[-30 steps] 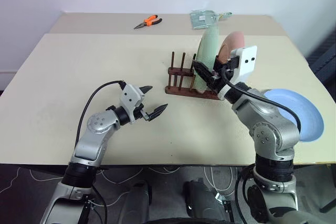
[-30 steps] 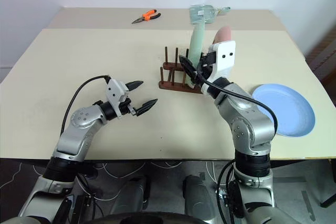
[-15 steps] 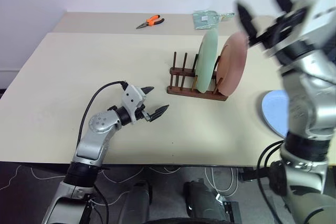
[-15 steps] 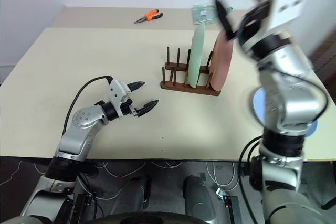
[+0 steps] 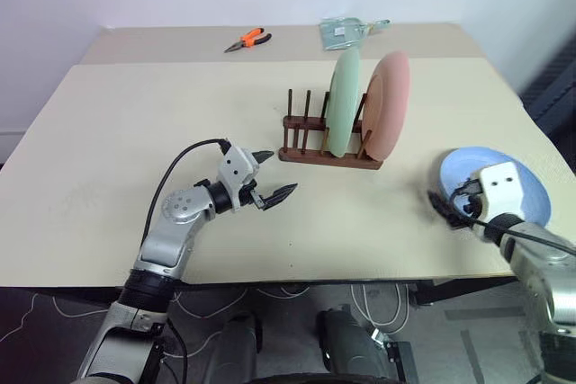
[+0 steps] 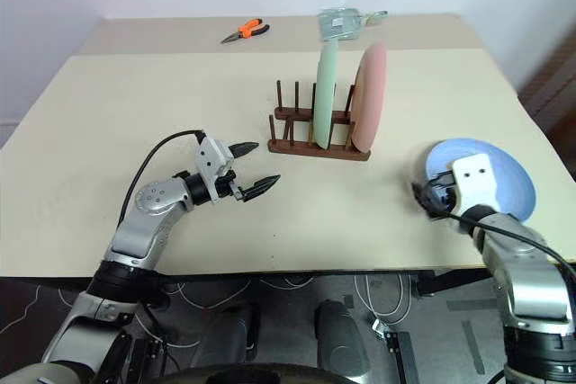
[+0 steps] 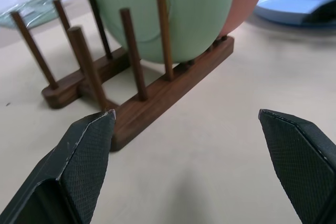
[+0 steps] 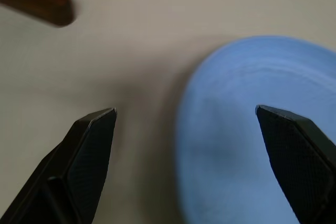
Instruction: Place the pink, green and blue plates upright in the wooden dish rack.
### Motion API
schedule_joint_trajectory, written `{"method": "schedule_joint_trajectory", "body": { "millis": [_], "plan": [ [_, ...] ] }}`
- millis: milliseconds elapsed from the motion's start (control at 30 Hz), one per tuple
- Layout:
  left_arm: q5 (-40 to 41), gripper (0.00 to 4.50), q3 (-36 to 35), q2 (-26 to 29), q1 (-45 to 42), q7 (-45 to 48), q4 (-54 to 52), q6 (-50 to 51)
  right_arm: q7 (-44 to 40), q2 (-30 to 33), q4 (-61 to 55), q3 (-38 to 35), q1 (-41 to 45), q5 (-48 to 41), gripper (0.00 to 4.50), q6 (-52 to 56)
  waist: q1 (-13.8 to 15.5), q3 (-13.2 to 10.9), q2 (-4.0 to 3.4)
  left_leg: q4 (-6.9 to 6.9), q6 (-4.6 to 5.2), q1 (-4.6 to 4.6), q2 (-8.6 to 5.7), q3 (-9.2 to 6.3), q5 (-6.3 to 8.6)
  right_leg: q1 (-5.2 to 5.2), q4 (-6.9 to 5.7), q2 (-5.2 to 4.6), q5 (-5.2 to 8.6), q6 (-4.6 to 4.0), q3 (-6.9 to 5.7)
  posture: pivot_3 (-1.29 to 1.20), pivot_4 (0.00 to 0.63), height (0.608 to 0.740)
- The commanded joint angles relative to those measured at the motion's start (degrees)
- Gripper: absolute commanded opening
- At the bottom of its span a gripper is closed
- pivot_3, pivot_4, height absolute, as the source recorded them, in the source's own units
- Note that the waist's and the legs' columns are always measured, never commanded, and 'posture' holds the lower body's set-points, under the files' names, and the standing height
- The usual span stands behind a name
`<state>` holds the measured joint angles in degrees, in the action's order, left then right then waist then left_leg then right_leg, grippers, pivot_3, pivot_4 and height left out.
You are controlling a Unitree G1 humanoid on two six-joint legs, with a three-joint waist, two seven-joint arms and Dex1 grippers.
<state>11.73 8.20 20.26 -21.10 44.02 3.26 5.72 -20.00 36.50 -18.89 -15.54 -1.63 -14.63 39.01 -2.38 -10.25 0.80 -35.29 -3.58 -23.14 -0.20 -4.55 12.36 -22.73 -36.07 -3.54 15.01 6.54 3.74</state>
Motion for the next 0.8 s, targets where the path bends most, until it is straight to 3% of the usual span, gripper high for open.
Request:
{"method": "schedule_joint_trajectory", "body": {
  "millis": [33, 67, 300, 500, 700, 800],
  "plan": [
    [-0.32, 4.5, -0.02, -0.04, -1.0, 0.43, -0.66, -1.19, 2.49, -0.16, -0.41, 0.85, 0.54, 3.04, 3.8, 0.73, 0.11, -0.01, 0.01, -0.01, 0.0, -0.02, 0.0, 0.0, 0.0, 0.0, 0.01, 0.0, 0.0, 0.0, 0.0, 0.0, 0.15, 0.74],
    [-0.34, 4.5, 0.01, -0.08, -1.0, 0.44, -0.68, -1.24, 2.99, -0.19, 0.19, 1.14, 0.88, 3.7, 3.51, 0.72, 0.21, -0.01, 0.01, -0.01, 0.0, -0.03, 0.0, -0.01, 0.0, 0.0, 0.02, 0.0, 0.0, 0.0, 0.0, 0.0, 0.15, 0.74],
    [-0.35, 4.5, -0.6, 0.36, -0.45, 0.32, -0.93, -1.51, 3.07, 0.29, 1.21, 1.43, 3.71, 5.57, 0.03, -0.03, 0.41, -0.01, 0.02, -0.01, 0.0, -0.1, -0.02, -0.01, 0.0, -0.03, 0.04, -0.01, 0.01, 0.07, 0.0, 0.0, 0.15, 0.74],
    [-1.11, 4.5, -1.53, 0.93, -0.83, -1.01, 0.27, -2.66, 3.34, 2.81, -0.78, 0.21, 11.14, 7.04, 0.03, -0.42, 0.08, -0.02, 0.01, 0.0, 0.0, -0.08, -0.02, -0.02, 0.0, -0.04, 0.02, 0.0, 0.01, 0.08, 0.0, 0.0, 0.15, 0.74],
    [-2.42, 4.5, -4.41, 1.09, -2.67, -4.85, 4.81, -6.62, 3.26, 2.48, -2.23, -7.05, 33.78, -0.72, 0.03, -6.5, -0.02, -0.12, -0.12, 0.01, 0.0, -0.11, -0.02, -0.01, 0.0, -0.12, -0.02, 0.0, -0.05, 0.17, 0.0, 0.0, 0.15, 0.74],
    [-3.59, 4.5, -5.1, 1.0, -3.62, -6.72, 7.22, -9.44, 2.65, 0.89, -2.64, -7.77, 39.63, -4.45, 0.03, -6.2, 0.42, -0.04, 0.02, 0.11, 0.01, -0.12, -0.01, -0.17, 0.0, -0.08, -0.01, 0.02, -0.08, 0.28, -0.14, 0.0, 0.15, 0.74]
  ]
}}
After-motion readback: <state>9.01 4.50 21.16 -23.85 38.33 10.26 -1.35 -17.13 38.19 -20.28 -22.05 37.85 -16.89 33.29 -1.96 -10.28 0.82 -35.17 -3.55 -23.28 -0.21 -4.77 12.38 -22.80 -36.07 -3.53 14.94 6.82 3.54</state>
